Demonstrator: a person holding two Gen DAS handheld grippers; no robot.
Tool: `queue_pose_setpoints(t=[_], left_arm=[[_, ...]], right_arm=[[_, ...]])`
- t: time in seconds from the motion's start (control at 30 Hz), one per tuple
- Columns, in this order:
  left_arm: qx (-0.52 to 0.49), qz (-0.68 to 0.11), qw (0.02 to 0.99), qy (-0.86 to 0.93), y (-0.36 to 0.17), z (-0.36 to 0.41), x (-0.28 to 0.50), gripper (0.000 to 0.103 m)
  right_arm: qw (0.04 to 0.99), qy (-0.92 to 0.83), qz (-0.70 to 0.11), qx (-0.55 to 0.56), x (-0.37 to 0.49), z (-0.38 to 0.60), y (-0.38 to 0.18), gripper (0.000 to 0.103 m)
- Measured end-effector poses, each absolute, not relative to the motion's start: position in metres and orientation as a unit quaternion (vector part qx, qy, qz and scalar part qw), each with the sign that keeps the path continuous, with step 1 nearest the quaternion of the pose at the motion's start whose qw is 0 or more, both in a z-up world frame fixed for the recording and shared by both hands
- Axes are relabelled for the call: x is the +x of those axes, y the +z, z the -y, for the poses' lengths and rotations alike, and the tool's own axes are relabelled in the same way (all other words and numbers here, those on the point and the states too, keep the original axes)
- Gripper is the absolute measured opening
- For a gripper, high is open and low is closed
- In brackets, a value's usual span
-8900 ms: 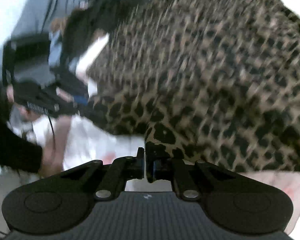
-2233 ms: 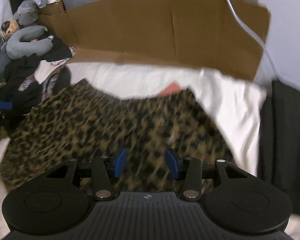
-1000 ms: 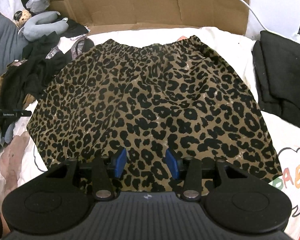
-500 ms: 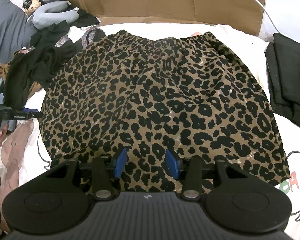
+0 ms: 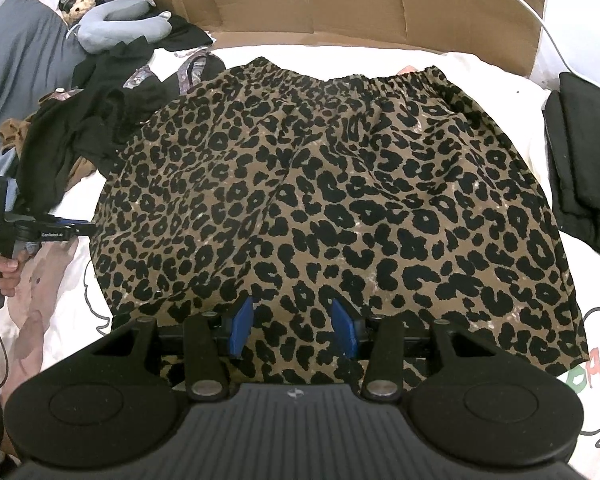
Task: Fold clothes
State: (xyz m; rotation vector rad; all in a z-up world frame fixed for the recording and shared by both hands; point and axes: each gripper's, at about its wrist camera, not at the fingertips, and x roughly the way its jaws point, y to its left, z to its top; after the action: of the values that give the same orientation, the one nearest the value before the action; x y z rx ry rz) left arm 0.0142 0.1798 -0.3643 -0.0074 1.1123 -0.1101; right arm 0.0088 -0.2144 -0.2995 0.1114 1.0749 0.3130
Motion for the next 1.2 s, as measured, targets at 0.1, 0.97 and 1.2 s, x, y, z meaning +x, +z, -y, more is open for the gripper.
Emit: queue_pose_setpoints(t=[0.1, 0.97, 1.2], left_arm=[[-0.004, -0.525, 0.849, -0.059, -0.36, -0.184, 0.013, 0.01], [-0.042, -0.478, 0.838, -0.259, -0.258, -0.067, 0.022, 0.003], [-0.061, -0.482, 0.823, -0.295, -0.258, -0.035, 0.021, 0.003]], right_arm=[[0.845, 0.149, -0.51, 0.053, 0.01, 0.213, -0.3, 0.05], [0.843, 0.245, -0.477, 0.053, 0.028, 0.153, -0.29, 0.05], [0.838, 0.269, -0.467, 0.078, 0.041, 0.131, -0.285, 0.05]])
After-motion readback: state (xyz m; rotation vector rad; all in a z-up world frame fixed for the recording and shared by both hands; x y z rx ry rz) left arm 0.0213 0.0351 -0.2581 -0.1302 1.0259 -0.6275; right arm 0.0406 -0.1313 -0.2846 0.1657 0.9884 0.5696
